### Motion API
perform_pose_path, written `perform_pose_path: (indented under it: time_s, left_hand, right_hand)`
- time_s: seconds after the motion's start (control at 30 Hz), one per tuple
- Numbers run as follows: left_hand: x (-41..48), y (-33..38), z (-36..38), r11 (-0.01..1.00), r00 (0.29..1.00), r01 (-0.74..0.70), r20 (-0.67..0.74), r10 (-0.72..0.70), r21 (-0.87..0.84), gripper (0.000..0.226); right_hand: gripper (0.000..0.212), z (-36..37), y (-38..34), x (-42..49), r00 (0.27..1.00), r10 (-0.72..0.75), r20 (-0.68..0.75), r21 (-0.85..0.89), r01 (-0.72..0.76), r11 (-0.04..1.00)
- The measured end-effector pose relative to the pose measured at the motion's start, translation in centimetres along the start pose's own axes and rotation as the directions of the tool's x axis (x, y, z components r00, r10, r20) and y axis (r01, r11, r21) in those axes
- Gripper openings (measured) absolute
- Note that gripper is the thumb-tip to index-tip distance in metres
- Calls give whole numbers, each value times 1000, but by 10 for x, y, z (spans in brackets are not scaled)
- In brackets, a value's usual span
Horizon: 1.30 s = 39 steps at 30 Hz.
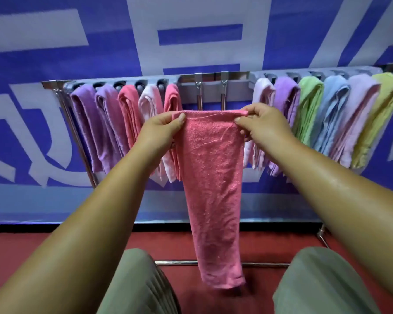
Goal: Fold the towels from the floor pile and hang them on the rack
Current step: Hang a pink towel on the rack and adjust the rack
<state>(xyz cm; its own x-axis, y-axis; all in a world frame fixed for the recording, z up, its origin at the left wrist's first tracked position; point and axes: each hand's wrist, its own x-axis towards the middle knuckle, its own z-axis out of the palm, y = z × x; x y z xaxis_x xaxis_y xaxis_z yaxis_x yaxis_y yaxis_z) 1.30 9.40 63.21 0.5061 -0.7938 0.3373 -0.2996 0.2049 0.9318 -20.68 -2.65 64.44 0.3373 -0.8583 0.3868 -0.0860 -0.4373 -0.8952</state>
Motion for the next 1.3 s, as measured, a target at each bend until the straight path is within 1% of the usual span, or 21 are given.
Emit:
perform_pose_path:
  time_s: [0.07, 0.1, 0.17, 0.3, 0.37, 0.4, 0.47, 0.53, 0.6, 0.67, 0.73, 0.77, 0.87, 0.93, 0.97, 1.03, 1.07, 1.13, 1.17, 1.23, 1.3]
  left_hand:
    - [7, 25, -3, 999, 1000, -22, -16, 22, 33, 24]
    - [10, 37, -4, 999, 999, -29, -24, 30, 44, 27]
    - [18, 56, -6, 999, 998, -34, -44, 35, 36, 27]
    - [34, 77, -9, 1000, 998, -25, -65, 25, 0, 26]
    - [40, 81, -9, 1000, 996, -8, -84, 7, -16, 24]
    - [42, 83, -9, 1000, 995, 10, -102, -12, -21, 23]
    - [45, 84, -9, 998, 990, 43, -136, -48, -38, 26]
    - [48, 83, -9, 997, 984, 56, -168, -64, -56, 29]
    - [50, 80, -6, 999, 977, 41, -208, -42, -10, 33]
    - [47, 78, -2, 996, 971, 16, -239, 5, 83, 40]
    - [43, 79, 3, 985, 967, 2, -250, 43, 175, 39]
    - [41, 79, 4, 981, 967, 9, -250, 40, 192, 37]
    - [36, 80, 13, 978, 965, 44, -261, 11, 203, 30]
    - [34, 80, 20, 973, 961, 28, -273, 37, 230, 28]
    - [32, 79, 21, 975, 960, 30, -277, 34, 222, 26]
    - [28, 77, 21, 982, 955, 91, -293, -39, 167, 16]
    - [28, 73, 19, 980, 943, 130, -323, -75, 150, 19]
    - [29, 65, 12, 971, 915, 168, -393, -90, 169, 31]
    - [28, 61, 9, 970, 909, 177, -406, -97, 166, 35]
    - [25, 55, 7, 967, 907, 233, -382, -178, 102, 43]
    - [20, 49, 7, 956, 907, 291, -330, -262, 40, 43]
  right_hand:
    - [11, -6, -25, 10, 998, -42, -48, -70, 39, 997]
    - [10, -9, -36, 14, 998, -46, -52, -68, 42, 997]
    - [10, -11, -55, 22, 999, -26, -32, -12, 25, 1000]
    - [9, -10, -78, 31, 994, 91, 67, 253, -105, 962]
    - [11, -9, -83, 32, 987, 119, 105, 270, -143, 952]
    - [16, -8, -84, 33, 985, 127, 113, 264, -153, 952]
    - [23, -4, -85, 34, 983, 154, 99, 261, -175, 949]
    - [18, 0, -86, 32, 981, 178, 72, 254, -191, 948]
    - [15, 4, -84, 31, 982, 182, 41, 235, -186, 954]
    - [14, 9, -81, 28, 985, 172, 19, 184, -173, 968]
    - [11, 15, -78, 27, 990, 140, -33, 81, -137, 987]
    - [9, 18, -76, 27, 991, 117, -60, 7, -117, 993]
    - [27, 27, -65, 31, 995, 69, -70, -139, -78, 987]
    - [34, 35, -59, 32, 997, 62, -51, -153, -69, 986]
    - [36, 37, -62, 27, 996, 75, -48, -142, -81, 987]
    - [39, 39, -64, 23, 988, 147, -49, -58, -149, 987]
    - [40, 37, -66, 20, 978, 204, -53, 27, -202, 979]
    - [38, 33, -66, 17, 945, 324, -48, 203, -308, 929]
    - [35, 30, -66, 16, 932, 360, -42, 257, -338, 905]
    - [28, 26, -63, 14, 917, 398, -24, 285, -376, 882]
    - [27, 23, -58, 12, 906, 423, -4, 277, -405, 871]
